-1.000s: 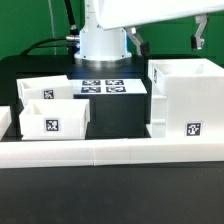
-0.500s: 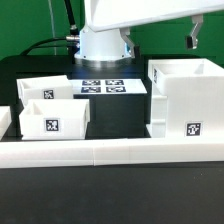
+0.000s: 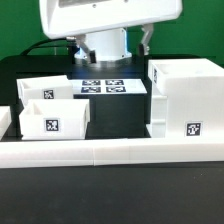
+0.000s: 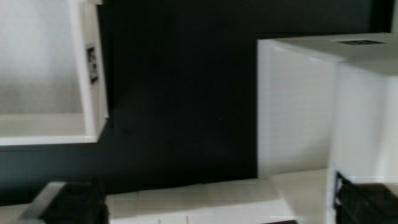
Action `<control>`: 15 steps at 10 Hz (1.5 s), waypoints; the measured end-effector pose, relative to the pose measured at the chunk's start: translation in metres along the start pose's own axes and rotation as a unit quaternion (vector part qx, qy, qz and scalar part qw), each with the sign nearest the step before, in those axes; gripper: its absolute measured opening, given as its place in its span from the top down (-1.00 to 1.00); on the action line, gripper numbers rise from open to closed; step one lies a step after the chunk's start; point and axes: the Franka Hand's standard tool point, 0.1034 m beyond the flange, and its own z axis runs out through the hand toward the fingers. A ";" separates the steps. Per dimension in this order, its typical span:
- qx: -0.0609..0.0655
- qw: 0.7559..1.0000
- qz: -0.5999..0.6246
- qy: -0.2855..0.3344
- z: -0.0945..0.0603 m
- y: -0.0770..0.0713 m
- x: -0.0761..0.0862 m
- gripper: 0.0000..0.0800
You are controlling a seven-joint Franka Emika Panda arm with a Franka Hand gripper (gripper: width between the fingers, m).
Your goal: Assemble drawer
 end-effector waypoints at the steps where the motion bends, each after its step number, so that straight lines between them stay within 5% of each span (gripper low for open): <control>1: -0.004 1.000 -0.012 0.006 0.006 0.014 -0.002 -0.62; 3: -0.011 1.000 -0.016 0.007 0.024 0.038 -0.006 -0.62; 8: -0.011 1.000 -0.018 0.006 0.026 0.037 -0.007 -0.62; 9: -0.022 0.999 -0.016 0.017 0.040 0.045 -0.013 -0.62; 15: -0.043 0.999 -0.013 0.015 0.097 0.058 -0.031 -0.62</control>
Offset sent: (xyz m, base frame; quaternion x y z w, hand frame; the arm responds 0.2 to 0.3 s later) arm 0.0000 0.0000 0.0000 0.0000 0.0000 0.0000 1.0000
